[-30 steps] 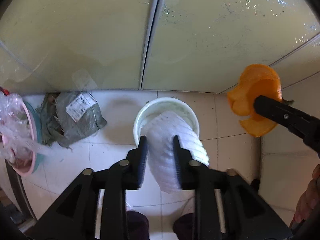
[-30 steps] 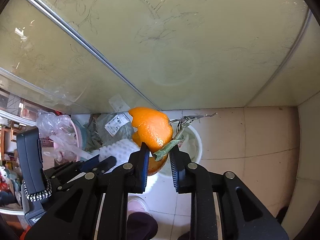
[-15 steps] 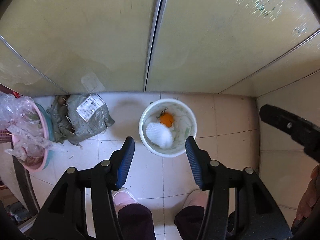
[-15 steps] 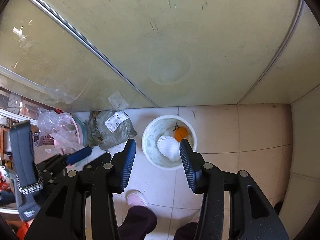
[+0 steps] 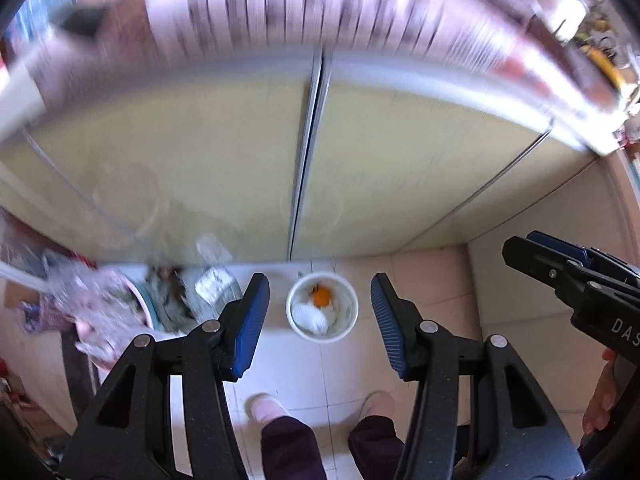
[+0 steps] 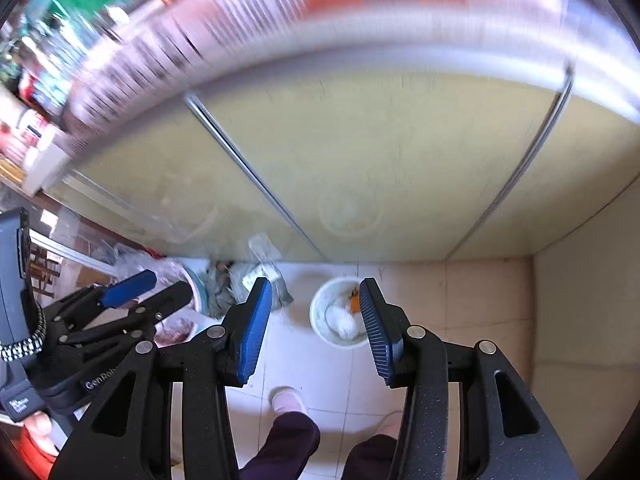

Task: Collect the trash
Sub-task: 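Raise both tools back up toward the counter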

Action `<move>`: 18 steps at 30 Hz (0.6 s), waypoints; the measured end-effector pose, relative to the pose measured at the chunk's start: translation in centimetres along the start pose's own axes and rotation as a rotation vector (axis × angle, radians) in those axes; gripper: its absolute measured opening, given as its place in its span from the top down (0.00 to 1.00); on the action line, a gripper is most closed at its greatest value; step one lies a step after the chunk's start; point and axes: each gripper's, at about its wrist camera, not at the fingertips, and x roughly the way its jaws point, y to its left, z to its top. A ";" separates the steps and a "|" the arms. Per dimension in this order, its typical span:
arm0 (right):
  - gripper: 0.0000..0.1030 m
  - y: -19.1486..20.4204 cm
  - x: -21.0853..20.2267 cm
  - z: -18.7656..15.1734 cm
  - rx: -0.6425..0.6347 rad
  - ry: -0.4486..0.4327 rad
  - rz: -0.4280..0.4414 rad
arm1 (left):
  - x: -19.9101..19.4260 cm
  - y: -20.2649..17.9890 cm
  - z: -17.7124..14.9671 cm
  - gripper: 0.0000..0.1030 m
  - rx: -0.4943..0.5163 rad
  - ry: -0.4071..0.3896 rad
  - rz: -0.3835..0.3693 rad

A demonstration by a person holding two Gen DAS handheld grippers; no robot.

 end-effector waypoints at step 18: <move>0.34 10.4 -22.3 5.2 0.002 -0.495 -0.167 | -25.6 0.4 8.9 0.40 0.179 -0.445 -0.080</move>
